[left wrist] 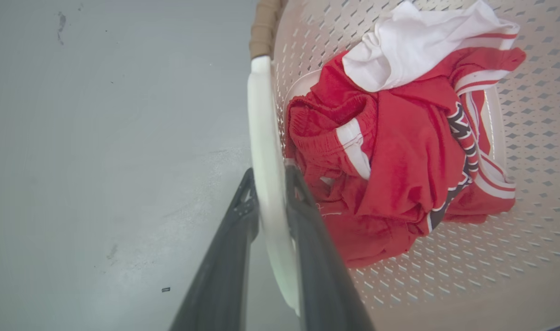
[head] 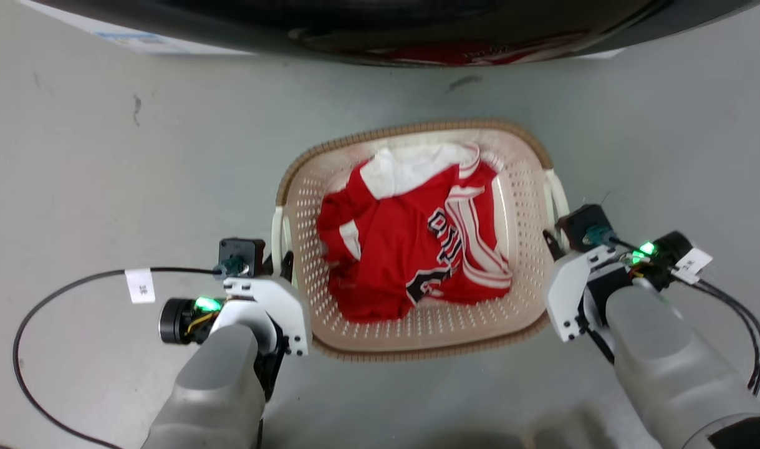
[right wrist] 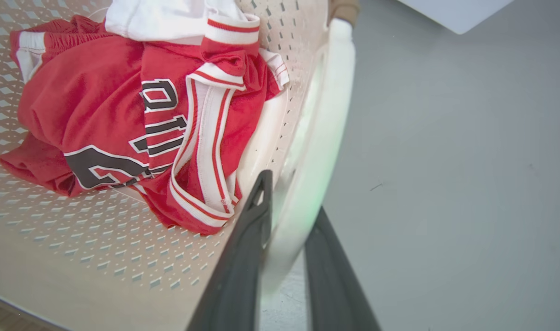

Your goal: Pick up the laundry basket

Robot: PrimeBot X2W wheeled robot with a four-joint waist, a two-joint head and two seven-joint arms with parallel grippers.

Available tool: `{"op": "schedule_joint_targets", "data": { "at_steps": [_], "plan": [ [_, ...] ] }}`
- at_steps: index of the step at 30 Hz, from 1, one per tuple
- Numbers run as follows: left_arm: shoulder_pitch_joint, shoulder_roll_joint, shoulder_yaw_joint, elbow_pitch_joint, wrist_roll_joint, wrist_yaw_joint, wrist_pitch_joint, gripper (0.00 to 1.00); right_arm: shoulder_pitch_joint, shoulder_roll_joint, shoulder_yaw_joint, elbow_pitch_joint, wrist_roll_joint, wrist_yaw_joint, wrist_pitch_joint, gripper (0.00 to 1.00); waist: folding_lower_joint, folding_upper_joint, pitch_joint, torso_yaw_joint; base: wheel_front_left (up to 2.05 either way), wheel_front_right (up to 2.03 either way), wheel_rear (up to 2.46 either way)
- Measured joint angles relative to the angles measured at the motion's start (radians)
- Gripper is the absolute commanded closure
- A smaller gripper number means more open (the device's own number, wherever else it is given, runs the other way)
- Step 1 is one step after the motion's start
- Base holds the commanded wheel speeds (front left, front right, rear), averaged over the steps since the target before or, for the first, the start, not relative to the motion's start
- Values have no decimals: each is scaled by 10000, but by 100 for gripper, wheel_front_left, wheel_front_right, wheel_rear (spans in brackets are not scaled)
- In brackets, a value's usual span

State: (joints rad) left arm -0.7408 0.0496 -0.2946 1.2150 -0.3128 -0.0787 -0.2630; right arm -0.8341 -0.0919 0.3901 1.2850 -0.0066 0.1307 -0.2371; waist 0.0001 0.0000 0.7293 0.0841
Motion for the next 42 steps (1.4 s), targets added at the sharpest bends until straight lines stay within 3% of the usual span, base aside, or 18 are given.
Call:
{"op": "schedule_joint_targets", "data": {
  "at_steps": [15, 32, 42],
  "plan": [
    [847, 138, -529, 677, -476, -278, 591, 100, 1171, 295, 1442, 46, 1534, -17, 1183, 100, -1, 0, -2363, -298, 0, 0, 0],
    [1609, 412, -1127, 754, -709, -458, 2190, 100, 2270, 330, 3645, -347, 4029, -31, 2738, 100, -2, 1, -5046, -784, 0, 0, 0],
    [2006, 451, -1760, 627, -1429, -460, 3198, 100, 2809, 42, 4863, -792, 5536, -63, 3720, 100, -2, 1, -6300, -940, 0, 0, 0]
  ]
}}
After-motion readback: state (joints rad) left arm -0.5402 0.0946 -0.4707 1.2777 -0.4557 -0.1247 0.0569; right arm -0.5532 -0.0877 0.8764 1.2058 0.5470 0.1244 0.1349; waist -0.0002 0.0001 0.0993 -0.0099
